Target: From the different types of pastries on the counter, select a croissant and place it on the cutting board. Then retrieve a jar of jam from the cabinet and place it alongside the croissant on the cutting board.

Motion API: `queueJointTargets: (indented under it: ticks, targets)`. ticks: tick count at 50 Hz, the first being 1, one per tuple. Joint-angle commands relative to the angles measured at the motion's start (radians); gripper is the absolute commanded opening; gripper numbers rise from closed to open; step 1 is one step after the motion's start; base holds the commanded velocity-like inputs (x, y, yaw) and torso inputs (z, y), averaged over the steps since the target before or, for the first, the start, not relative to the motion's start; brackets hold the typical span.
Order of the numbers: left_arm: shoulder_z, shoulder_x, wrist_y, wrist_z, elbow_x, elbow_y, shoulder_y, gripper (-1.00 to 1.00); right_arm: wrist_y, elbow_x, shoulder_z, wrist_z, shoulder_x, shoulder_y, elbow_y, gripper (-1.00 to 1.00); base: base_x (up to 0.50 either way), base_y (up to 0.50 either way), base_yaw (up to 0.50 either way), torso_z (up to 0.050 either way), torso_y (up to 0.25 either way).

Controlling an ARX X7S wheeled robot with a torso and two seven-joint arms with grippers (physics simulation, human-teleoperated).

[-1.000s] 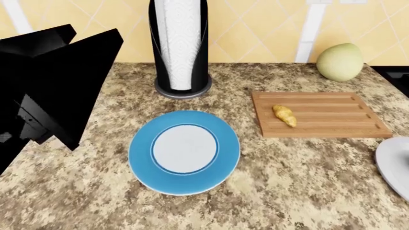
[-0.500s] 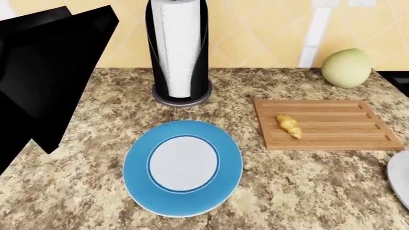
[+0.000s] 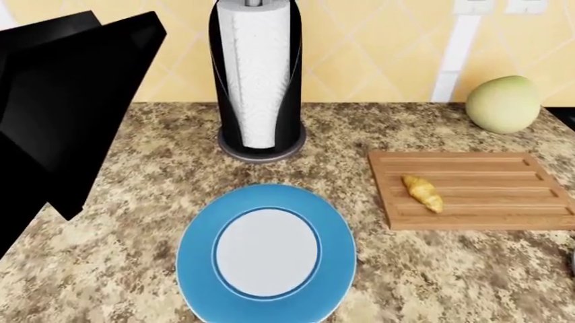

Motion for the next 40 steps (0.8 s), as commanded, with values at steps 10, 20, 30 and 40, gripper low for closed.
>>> queueJointTargets:
  ticks: [10, 20, 30, 40]
  targets:
    - [0.012, 0.004, 0.004, 0.002, 0.004, 0.004, 0.002, 1.00, 0.000, 0.013, 0.000, 0.032, 0.014, 0.000, 0.005, 1.00, 0.06, 0.00, 0.00, 0.000, 0.000]
    - [0.010, 0.001, 0.010, 0.001, 0.001, 0.008, 0.001, 1.00, -0.009, 0.009, -0.003, 0.019, 0.010, 0.000, 0.022, 1.00, 0.06, 0.00, 0.00, 0.000, 0.000]
    - [0.000, 0.002, 0.008, 0.012, 0.011, 0.006, 0.017, 1.00, -0.007, -0.009, -0.003, -0.002, 0.011, 0.000, 0.021, 1.00, 0.03, 0.00, 0.00, 0.000, 0.000]
    - [0.006, 0.002, 0.011, 0.010, 0.009, 0.006, 0.011, 1.00, -0.008, -0.007, -0.003, 0.001, 0.015, 0.000, 0.027, 1.00, 0.02, 0.00, 0.00, 0.000, 0.000]
